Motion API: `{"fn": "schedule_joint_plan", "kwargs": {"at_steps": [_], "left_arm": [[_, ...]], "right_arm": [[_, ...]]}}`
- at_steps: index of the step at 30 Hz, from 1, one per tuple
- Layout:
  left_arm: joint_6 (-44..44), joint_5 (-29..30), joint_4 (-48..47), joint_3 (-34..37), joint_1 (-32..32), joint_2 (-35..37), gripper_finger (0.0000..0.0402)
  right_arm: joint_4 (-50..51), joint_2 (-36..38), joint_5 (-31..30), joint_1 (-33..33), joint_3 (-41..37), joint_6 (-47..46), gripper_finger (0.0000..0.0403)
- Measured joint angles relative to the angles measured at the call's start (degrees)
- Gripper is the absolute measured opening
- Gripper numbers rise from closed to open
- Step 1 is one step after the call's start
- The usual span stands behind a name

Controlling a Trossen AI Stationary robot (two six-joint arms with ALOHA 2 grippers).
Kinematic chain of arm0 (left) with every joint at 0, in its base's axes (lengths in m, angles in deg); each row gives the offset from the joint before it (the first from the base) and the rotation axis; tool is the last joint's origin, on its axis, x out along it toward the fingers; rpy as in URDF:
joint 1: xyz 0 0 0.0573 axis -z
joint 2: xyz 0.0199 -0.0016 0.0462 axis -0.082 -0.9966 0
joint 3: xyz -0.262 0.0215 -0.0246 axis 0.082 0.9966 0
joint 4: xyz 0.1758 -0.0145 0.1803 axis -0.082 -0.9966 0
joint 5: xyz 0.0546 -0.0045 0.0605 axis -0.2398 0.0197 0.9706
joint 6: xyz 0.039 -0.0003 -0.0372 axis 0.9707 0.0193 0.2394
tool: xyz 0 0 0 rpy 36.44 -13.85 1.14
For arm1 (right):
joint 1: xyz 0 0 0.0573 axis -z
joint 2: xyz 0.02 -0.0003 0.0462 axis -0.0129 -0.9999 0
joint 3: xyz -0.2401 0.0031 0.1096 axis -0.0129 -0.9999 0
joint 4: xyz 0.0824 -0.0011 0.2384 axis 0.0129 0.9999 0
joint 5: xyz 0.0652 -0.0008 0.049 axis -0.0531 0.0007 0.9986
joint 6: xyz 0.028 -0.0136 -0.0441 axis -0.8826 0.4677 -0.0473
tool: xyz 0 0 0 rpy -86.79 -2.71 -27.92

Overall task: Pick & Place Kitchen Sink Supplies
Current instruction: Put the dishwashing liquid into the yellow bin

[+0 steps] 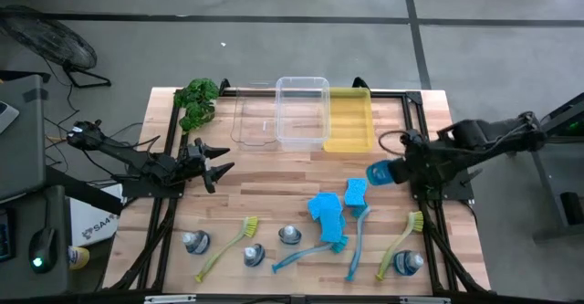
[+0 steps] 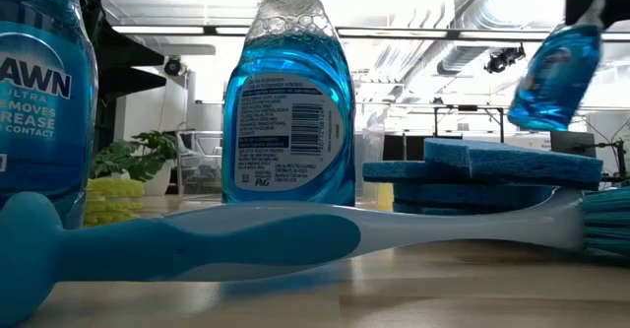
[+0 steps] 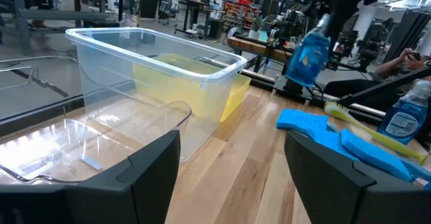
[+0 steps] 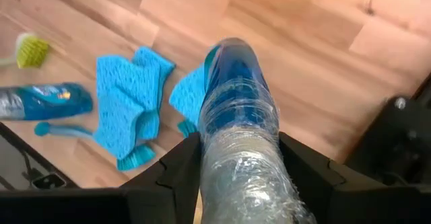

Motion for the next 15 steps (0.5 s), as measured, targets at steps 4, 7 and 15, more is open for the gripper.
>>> {"fn": "schedule_joint_plan", "kwargs": {"at_steps": [4,7,15], "left_arm": [[0.0,0.0,0.0,0.0,0.0,0.0,0.0264],[0.0,0.0,0.0,0.0,0.0,0.0,0.0264],[0.0,0.0,0.0,0.0,0.0,0.0,0.0264]], "right_arm": [[-1.1,-1.0,2.1,9.8,1.6,8.8,0.0161],[-2.0,-3.3,3.7,17.6,3.8,16.4,0.0161],[-2.5,-14.0,7.5,35.7,12.1,35.7,0.0161]]}}
